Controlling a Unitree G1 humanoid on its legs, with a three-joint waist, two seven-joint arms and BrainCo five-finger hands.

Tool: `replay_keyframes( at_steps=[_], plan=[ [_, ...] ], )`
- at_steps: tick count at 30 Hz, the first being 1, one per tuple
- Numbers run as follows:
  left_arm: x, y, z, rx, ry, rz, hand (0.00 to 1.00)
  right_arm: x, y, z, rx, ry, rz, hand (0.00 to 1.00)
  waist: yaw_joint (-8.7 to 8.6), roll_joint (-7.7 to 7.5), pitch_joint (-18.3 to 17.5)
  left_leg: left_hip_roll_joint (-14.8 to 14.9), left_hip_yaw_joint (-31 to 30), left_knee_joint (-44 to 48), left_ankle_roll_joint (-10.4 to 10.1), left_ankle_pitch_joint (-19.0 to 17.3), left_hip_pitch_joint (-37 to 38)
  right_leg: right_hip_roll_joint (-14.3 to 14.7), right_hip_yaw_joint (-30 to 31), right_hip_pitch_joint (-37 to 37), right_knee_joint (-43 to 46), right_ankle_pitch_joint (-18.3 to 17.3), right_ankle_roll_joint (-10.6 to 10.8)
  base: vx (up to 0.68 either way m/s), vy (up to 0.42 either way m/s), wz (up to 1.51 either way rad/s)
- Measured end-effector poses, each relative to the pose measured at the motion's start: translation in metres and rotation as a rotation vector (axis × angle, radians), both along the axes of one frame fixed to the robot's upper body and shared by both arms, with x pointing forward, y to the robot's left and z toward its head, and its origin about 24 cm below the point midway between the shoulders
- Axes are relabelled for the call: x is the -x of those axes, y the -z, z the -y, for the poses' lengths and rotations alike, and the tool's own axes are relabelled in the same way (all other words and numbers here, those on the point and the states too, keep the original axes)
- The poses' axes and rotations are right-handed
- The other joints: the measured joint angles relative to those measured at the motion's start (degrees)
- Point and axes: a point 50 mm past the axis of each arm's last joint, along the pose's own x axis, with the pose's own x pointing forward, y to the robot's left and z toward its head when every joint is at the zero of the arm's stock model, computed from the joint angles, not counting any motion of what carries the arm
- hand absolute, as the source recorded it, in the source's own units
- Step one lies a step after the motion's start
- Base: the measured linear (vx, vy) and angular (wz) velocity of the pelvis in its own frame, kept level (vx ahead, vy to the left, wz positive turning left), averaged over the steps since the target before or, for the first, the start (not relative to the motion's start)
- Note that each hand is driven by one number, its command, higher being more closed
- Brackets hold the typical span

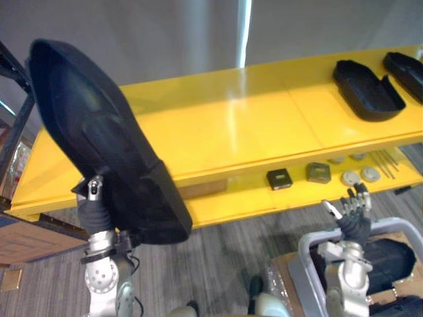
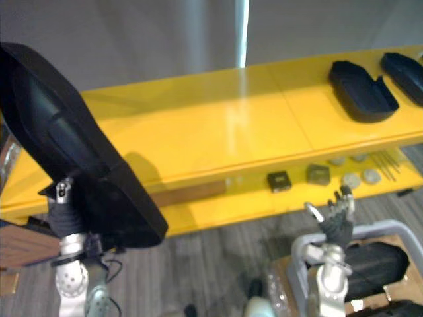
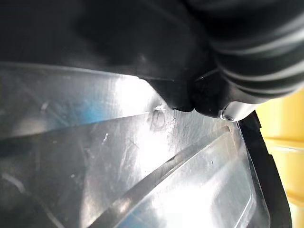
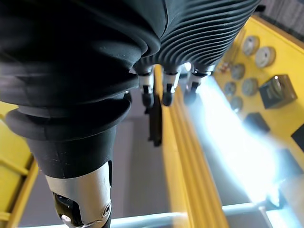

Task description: Walk over and take plastic housings, then place them on the shelf

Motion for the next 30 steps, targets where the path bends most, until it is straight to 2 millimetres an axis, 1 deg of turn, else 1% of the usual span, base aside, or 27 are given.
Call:
replay_keyframes(
  at_steps=[3,7,8,9,10,11,12,13,14,15,16,17,18,19,20,21,22,23,24,25,26,27,29,30],
  plan=[
    [0.001,0.001,-0.001,-0.001,-0.005,-0.007,1.0,0.0,0.0,0.001,-0.005,0.008,0.001,0.0,0.02,0.63,0.2,0.6,0.1,4.0,0.8,-2.2,-0.5,0.1,0.3,-0.1,2.8,-1.6,-0.1,-0.03,0.018,-0.06],
    [0.004,0.002,-0.008,-0.005,-0.033,-0.013,1.0,0.0,-0.001,0.001,-0.001,0.013,0.011,0.0,0.23,1.16,0.0,1.1,0.7,5.7,2.3,-2.9,-0.3,0.4,1.3,-1.9,6.6,-4.4,-0.1,0.05,-0.022,-0.11],
    [0.005,0.003,-0.01,-0.005,-0.044,-0.017,1.0,-0.001,-0.002,0.0,-0.001,0.012,0.013,0.0,0.55,1.06,0.1,0.9,1.6,9.1,3.1,-2.6,-1.5,0.0,1.9,-2.5,7.6,-5.3,-0.5,0.05,-0.058,-0.23],
    [0.005,0.005,-0.012,-0.004,-0.054,-0.029,1.0,-0.001,-0.002,0.0,-0.001,0.01,0.012,0.0,0.68,0.94,0.0,0.8,2.0,14.1,5.0,-1.7,-3.0,-0.3,2.5,-2.1,7.6,-5.7,-0.7,0.04,-0.072,-0.27],
    [0.005,0.006,-0.013,-0.004,-0.059,-0.033,1.0,-0.001,-0.002,0.0,-0.001,0.01,0.011,0.0,0.78,0.8,0.0,0.7,2.0,16.8,6.0,-1.1,-3.8,-0.4,3.0,-1.7,7.6,-5.9,-0.9,0.05,-0.096,-0.34],
    [0.006,0.006,-0.014,-0.005,-0.065,-0.034,1.0,-0.001,-0.002,0.0,0.0,0.006,0.013,0.0,0.82,0.87,-0.1,1.0,2.0,22.2,8.4,0.3,-5.3,-0.3,3.4,-0.4,7.2,-6.2,-1.3,0.09,-0.096,-0.34],
    [0.006,0.006,-0.015,-0.003,-0.066,-0.033,1.0,-0.001,-0.002,-0.001,0.001,0.004,0.012,0.0,0.79,1.24,-0.2,1.9,2.0,27.6,10.5,2.1,-7.1,0.4,4.0,1.2,6.6,-6.6,-1.9,0.11,-0.095,-0.34],
    [0.006,0.006,-0.015,-0.004,-0.066,-0.035,1.0,-0.001,-0.002,-0.001,0.002,0.001,0.012,0.0,0.79,1.44,-0.3,2.4,1.8,30.4,11.1,3.4,-8.0,0.7,4.6,2.0,6.2,-6.7,-2.3,0.14,-0.069,-0.4],
    [0.009,0.009,-0.016,-0.004,-0.07,-0.048,1.0,-0.002,-0.004,-0.003,0.007,-0.011,0.015,0.0,0.84,1.18,-0.4,3.1,1.6,35.3,10.4,5.8,-10.2,1.4,5.5,3.3,5.1,-6.9,-3.0,0.17,-0.049,-0.52],
    [0.013,0.013,-0.016,-0.004,-0.074,-0.069,1.0,-0.004,-0.005,-0.005,0.009,-0.023,0.021,0.0,1.36,1.7,-1.4,2.8,1.1,34.7,8.2,2.7,-10.4,1.6,6.7,4.0,4.2,-7.0,-3.4,0.18,-0.035,-0.5],
    [0.014,0.013,-0.016,-0.007,-0.072,-0.074,1.0,-0.004,-0.007,-0.005,0.012,-0.025,0.03,0.0,1.29,1.75,-1.5,2.1,1.0,32.8,7.7,1.1,-10.4,1.4,7.3,4.2,3.9,-7.1,-3.6,0.2,-0.033,-0.49],
    [0.014,0.014,-0.016,-0.008,-0.071,-0.075,1.0,-0.006,-0.012,-0.007,0.018,-0.037,0.049,0.0,1.3,1.71,-1.5,0.6,1.0,27.2,6.8,-0.8,-10.5,1.0,8.6,4.5,3.5,-7.2,-3.7,0.13,-0.017,-0.35],
    [0.014,0.014,-0.015,-0.004,-0.072,-0.074,1.0,-0.008,-0.013,-0.008,0.019,-0.045,0.05,0.0,1.38,1.71,-1.5,0.2,1.1,23.9,6.6,-0.9,-10.4,0.9,9.1,4.8,3.0,-7.2,-3.7,0.14,0.006,-0.44],
    [0.015,0.014,-0.014,0.008,-0.075,-0.07,1.0,-0.009,-0.012,-0.012,0.015,-0.059,0.043,0.0,1.51,1.6,-1.5,-0.3,0.6,17.4,5.8,-0.4,-10.5,0.5,9.4,5.5,2.8,-7.4,-3.8,0.12,0.049,-0.36],
    [0.016,0.014,-0.013,0.014,-0.074,-0.069,1.0,-0.01,-0.011,-0.014,0.012,-0.07,0.035,0.0,1.51,1.56,-1.4,-0.2,0.0,13.5,4.2,0.6,-10.5,0.4,9.7,6.2,2.9,-7.8,-3.4,0.2,0.099,-0.34],
    [0.017,0.014,-0.013,0.014,-0.074,-0.07,1.0,-0.01,-0.01,-0.015,0.011,-0.075,0.031,0.0,1.52,1.56,-1.4,0.0,0.1,12.0,3.5,1.2,-10.5,0.3,10.0,6.6,3.1,-8.0,-3.1,0.24,0.155,-0.37],
    [0.017,0.013,-0.012,0.014,-0.07,-0.066,1.0,-0.008,-0.009,-0.014,0.013,-0.074,0.024,0.0,1.66,1.86,-1.8,0.4,0.4,8.3,2.9,5.9,-10.0,0.4,10.6,7.0,4.2,-8.4,-1.5,0.27,0.218,-0.33],
    [0.018,0.012,-0.01,0.015,-0.064,-0.06,1.0,-0.006,-0.009,-0.014,0.017,-0.073,0.022,0.0,1.67,2.56,-2.4,0.9,0.5,6.9,3.1,11.4,-10.1,0.7,10.6,7.0,4.7,-9.1,-0.6,0.25,0.222,-0.26],
    [0.018,0.012,-0.009,0.014,-0.06,-0.057,1.0,-0.004,-0.008,-0.013,0.017,-0.069,0.018,0.0,1.6,2.7,-2.9,1.0,0.6,6.5,1.1,10.9,-9.9,0.7,10.7,7.0,5.0,-9.6,0.1,0.21,0.21,0.0],
    [0.017,0.011,-0.008,0.014,-0.054,-0.054,1.0,-0.002,-0.005,-0.013,0.01,-0.063,0.007,0.0,1.31,2.13,-3.9,-0.1,0.4,4.4,0.5,10.5,-9.2,-0.3,10.6,6.7,5.3,-9.9,0.6,0.2,0.25,0.11],
    [0.015,0.009,-0.007,0.01,-0.047,-0.043,1.0,0.001,-0.002,-0.017,-0.014,-0.057,0.001,0.0,1.03,0.12,-4.3,-1.7,0.7,0.9,0.5,10.5,-7.4,-1.8,10.5,6.7,5.3,-10.4,1.5,0.17,0.234,0.14],
    [0.015,0.008,-0.007,0.007,-0.042,-0.042,1.0,0.002,0.0,-0.019,-0.029,-0.051,-0.001,0.0,0.97,-0.87,-4.3,-2.3,0.7,-0.3,0.6,10.6,-6.8,-2.4,10.3,6.8,5.2,-10.5,1.6,0.16,0.229,0.08],
    [0.016,0.01,-0.007,-0.001,-0.034,-0.058,1.0,0.008,0.007,-0.024,-0.074,-0.016,-0.013,0.0,0.84,-3.49,-5.4,-3.6,0.8,-2.6,0.9,11.1,-5.5,-3.7,8.6,7.4,4.8,-10.6,1.7,0.09,0.11,0.11],
    [0.016,0.011,-0.006,0.0,-0.03,-0.062,1.0,0.011,0.009,-0.024,-0.089,0.012,-0.02,0.0,0.69,-4.32,-5.9,-4.3,0.4,-3.5,1.0,11.2,-4.9,-4.4,7.5,8.1,4.1,-10.6,1.8,0.08,0.067,0.16]
  ],
)
